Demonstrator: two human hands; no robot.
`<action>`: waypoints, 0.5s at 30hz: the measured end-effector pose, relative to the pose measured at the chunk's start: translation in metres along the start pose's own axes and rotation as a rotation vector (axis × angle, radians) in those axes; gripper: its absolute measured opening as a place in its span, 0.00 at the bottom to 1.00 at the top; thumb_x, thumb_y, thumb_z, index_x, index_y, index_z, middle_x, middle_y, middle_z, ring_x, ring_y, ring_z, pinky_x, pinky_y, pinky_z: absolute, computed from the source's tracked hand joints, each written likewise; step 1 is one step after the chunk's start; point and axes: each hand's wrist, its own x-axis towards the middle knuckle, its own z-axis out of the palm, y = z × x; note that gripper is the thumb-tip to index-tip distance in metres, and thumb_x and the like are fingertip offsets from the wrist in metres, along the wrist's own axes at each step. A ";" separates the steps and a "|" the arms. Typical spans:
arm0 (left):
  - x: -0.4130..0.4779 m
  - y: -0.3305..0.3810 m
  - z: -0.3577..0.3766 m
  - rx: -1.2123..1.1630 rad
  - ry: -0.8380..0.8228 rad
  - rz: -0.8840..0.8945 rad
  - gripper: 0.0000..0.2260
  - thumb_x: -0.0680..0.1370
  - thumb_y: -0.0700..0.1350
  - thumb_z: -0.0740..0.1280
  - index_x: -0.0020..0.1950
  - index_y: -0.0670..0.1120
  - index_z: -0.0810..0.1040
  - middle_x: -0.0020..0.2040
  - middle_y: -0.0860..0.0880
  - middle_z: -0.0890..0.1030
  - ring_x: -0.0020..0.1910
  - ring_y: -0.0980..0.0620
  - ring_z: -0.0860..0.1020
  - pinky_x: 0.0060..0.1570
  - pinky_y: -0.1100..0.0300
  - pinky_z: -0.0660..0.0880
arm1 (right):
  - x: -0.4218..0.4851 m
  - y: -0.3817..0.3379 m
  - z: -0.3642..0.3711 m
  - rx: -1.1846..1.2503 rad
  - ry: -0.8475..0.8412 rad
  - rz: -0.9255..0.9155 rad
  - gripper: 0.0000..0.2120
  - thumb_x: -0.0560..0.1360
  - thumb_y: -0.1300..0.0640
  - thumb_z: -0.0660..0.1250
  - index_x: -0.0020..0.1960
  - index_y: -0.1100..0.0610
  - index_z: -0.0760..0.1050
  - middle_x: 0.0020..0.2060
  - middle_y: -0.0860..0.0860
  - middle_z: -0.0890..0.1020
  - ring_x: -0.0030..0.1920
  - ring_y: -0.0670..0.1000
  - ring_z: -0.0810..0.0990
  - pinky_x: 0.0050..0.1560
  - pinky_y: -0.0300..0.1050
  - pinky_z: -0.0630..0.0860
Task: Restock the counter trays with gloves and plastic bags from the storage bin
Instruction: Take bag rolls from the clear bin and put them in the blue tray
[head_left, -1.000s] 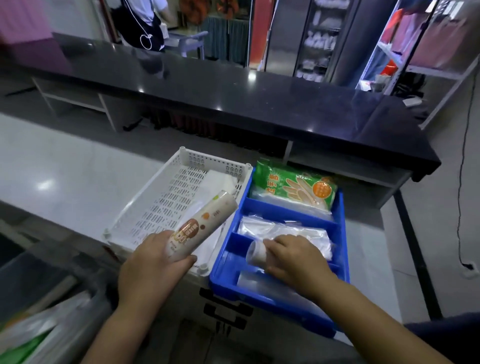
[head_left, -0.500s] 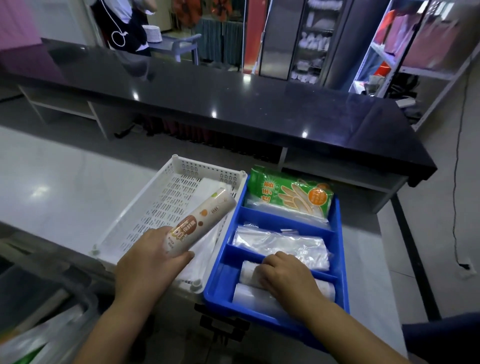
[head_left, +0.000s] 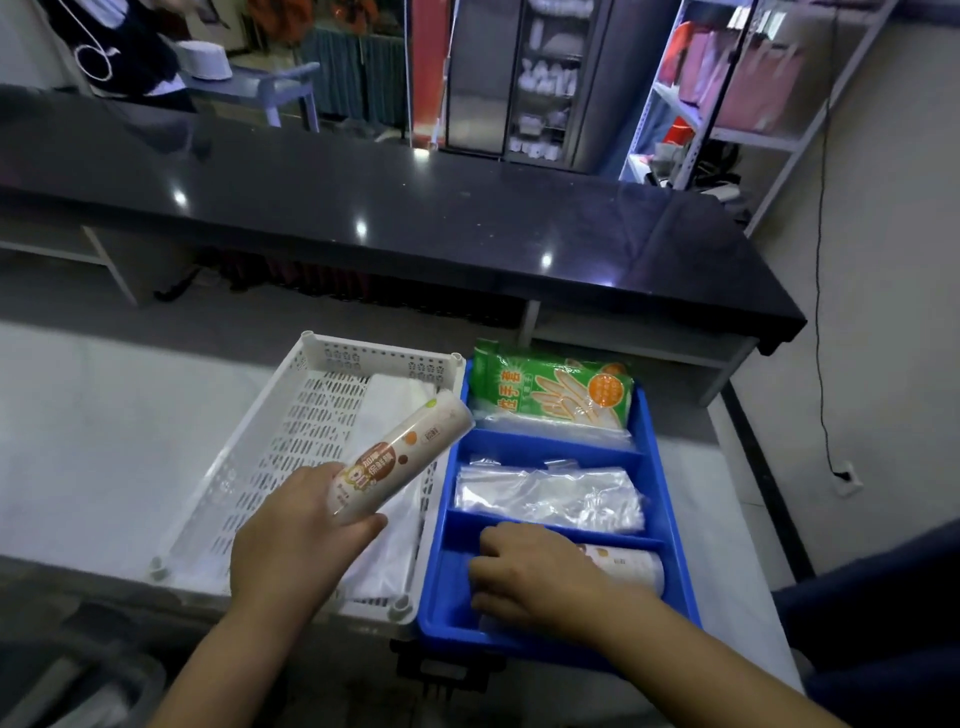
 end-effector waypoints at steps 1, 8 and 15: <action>0.002 0.000 0.000 -0.002 -0.001 0.012 0.18 0.63 0.59 0.73 0.45 0.61 0.68 0.36 0.60 0.72 0.31 0.62 0.70 0.27 0.66 0.62 | -0.002 -0.002 -0.006 -0.010 0.024 -0.003 0.14 0.76 0.43 0.60 0.51 0.53 0.74 0.48 0.53 0.75 0.46 0.53 0.74 0.45 0.50 0.72; 0.014 0.008 0.007 0.002 -0.062 0.129 0.18 0.62 0.59 0.74 0.47 0.59 0.72 0.37 0.59 0.73 0.32 0.61 0.71 0.26 0.66 0.64 | -0.047 -0.001 -0.038 0.270 0.170 0.327 0.19 0.65 0.39 0.69 0.51 0.41 0.66 0.58 0.42 0.76 0.50 0.46 0.77 0.49 0.44 0.78; 0.015 0.031 0.023 0.023 -0.228 0.290 0.22 0.64 0.63 0.71 0.53 0.59 0.71 0.42 0.58 0.73 0.37 0.59 0.73 0.31 0.63 0.70 | -0.080 0.002 -0.024 0.529 0.434 0.594 0.29 0.68 0.47 0.71 0.61 0.32 0.59 0.57 0.35 0.74 0.56 0.41 0.76 0.51 0.33 0.76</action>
